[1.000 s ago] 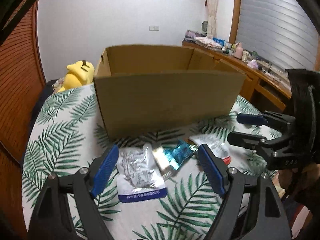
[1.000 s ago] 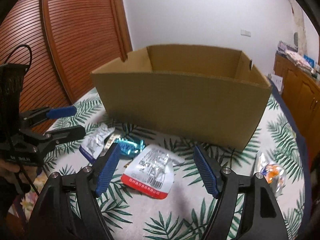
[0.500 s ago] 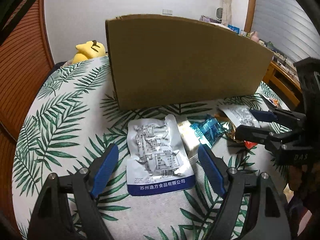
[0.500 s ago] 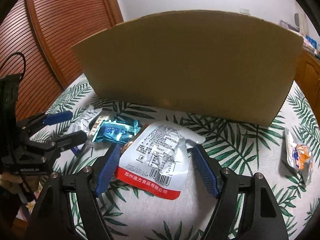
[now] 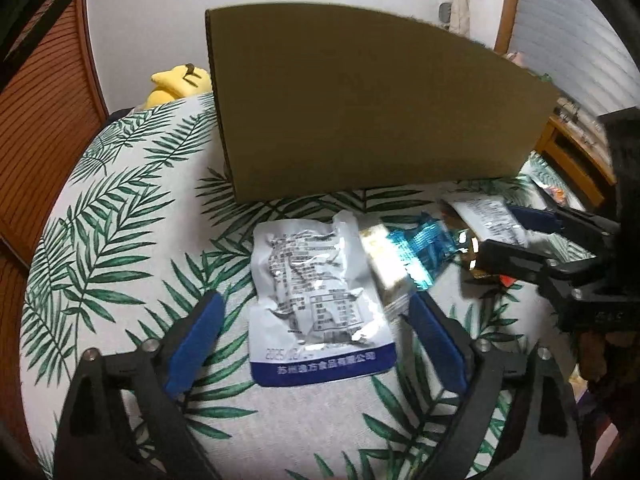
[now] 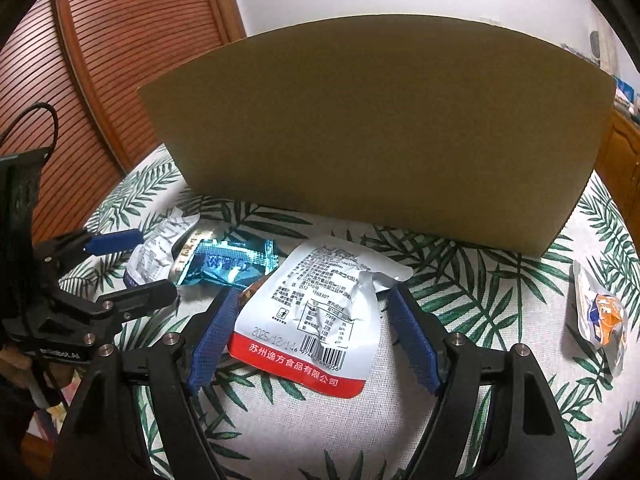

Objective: Organize snacks

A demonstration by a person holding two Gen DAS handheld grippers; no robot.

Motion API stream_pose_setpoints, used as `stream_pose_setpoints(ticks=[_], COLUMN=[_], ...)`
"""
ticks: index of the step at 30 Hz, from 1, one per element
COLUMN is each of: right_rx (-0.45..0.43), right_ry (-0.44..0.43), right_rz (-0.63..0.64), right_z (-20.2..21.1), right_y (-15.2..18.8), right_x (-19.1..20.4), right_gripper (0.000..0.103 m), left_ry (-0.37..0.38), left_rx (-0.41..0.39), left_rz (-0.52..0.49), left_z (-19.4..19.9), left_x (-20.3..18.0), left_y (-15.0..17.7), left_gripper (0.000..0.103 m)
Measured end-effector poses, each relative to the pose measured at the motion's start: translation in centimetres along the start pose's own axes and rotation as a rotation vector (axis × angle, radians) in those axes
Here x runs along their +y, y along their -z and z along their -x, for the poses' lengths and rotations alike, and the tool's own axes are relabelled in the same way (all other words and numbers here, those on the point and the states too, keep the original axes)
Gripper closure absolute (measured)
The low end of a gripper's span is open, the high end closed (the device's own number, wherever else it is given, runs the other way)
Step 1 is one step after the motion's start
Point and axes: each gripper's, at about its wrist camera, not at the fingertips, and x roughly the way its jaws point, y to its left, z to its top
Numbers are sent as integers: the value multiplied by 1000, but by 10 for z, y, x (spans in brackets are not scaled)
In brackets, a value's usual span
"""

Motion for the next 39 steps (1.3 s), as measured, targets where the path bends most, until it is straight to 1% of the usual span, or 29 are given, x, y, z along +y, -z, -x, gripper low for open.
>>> stream_pose_setpoints(ticks=[2,3,9,13,14,15,16,17,18,19,22,26,28,30,31,32,34,35,39], right_rx=[1,2,2,4,4,3,3,3,3,3,2,3,4,3,3,3,3,2,2], right_ry=[4,9,17,28,28,27,27,27,27,27,27,33,32,31,32,31,31,32,33], right_rz=[4,11,21,31,31,31,31,31,31,31,32,40,41,40,41,41,42,42,43], right_z=[-2,-3,-5,-7,-8,-8,-7,-8,-8,-8,-8,-6,-6,-7,-7,-7,-8,-8,-8], right_y=[0,0,1,1,1,1,1,1,1,1,2,3,4,4,4,4,4,4,4], right_x=[1,3,4,6,6,6,6,6,6,6,5,4,4,3,3,2,2,3,2], right_gripper=[24,24,24,24,24,24,24,24,24,24,24,24,23,23,23,23,23,23,23], left_ry=[-33,-29,54,83,83,73,63,76,95,106,68,38,8,-15,-22,-26,-35,-42,-27], left_rx=[5,3,-16,-14,-13,-14,-14,-17,-14,-9,-8,1,1,5,4,2,-4,-11,-28], left_rz=[-4,0,68,99,100,93,84,83,86,92,78,54,27,16,13,10,0,-4,5], left_z=[-1,-1,2,2,2,2,2,2,3,3,1,-1,-4,-7,-9,-10,-10,-9,-6], left_x=[0,1,12,16,17,17,16,17,18,19,16,12,8,5,5,4,5,5,7], left_y=[0,0,-2,-5,-6,-7,-8,-9,-9,-11,-13,-13,-14,-16,-17,-18,-18,-18,-14], left_gripper=[4,4,4,7,12,22,25,36,43,43,44,43,42,37,36,37,42,48,51])
